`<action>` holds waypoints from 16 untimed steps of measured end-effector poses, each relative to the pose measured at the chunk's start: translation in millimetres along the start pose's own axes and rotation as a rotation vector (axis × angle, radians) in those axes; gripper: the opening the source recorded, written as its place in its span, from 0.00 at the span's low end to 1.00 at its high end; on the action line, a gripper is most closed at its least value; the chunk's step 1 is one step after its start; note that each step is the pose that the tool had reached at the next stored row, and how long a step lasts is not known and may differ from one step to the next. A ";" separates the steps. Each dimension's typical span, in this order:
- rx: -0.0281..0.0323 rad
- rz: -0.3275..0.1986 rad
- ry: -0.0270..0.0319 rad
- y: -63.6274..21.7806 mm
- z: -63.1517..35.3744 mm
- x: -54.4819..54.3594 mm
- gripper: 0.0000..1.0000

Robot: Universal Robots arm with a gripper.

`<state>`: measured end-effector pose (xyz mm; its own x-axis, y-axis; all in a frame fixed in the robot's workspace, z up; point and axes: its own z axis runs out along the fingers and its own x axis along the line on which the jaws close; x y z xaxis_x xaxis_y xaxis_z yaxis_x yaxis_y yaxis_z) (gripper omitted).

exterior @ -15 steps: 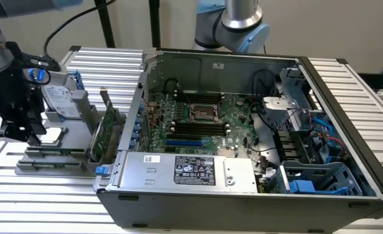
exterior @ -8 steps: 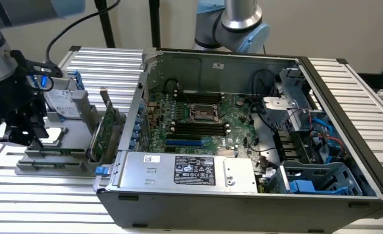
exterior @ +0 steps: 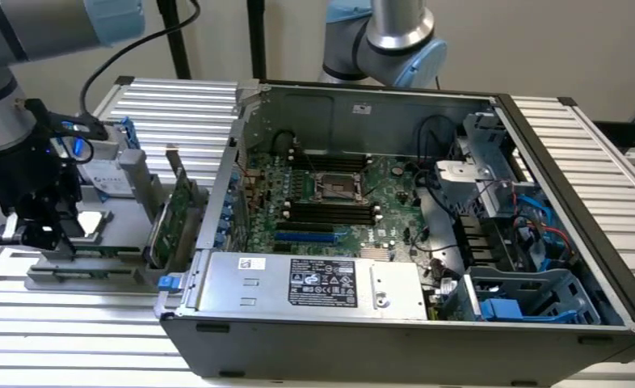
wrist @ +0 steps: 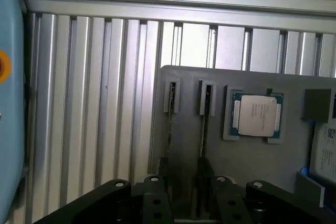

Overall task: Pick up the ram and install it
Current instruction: 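Pick up the ram and move it above insertion slot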

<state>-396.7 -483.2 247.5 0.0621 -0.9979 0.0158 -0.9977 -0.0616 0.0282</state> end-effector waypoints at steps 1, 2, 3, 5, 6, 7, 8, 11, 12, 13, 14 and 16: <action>0.0000 0.000 0.0000 0.0 1.8 0.5 1.00; -0.0002 0.000 0.0002 0.1 3.4 1.1 1.00; -0.0003 0.000 0.0002 0.1 5.3 1.9 1.00; 0.0000 0.000 0.0001 0.1 9.1 3.7 1.00; 0.0000 0.000 0.0001 0.1 10.8 4.7 1.00; 0.0002 0.000 0.0001 0.2 12.8 5.8 1.00; 0.0003 0.000 0.0001 0.2 14.4 6.7 1.00; 0.0009 0.000 0.0001 0.2 20.1 9.7 1.00; 0.0009 0.000 0.0001 0.3 21.8 10.8 1.00; 0.0012 0.000 0.0000 0.2 23.7 11.7 1.00; 0.0018 0.000 -0.0002 0.2 25.7 12.4 1.00; 0.0026 0.000 -0.0003 0.2 29.2 13.4 1.00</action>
<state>-396.9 -497.1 218.6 0.0620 -0.9980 0.0155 -0.9978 -0.0616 0.0256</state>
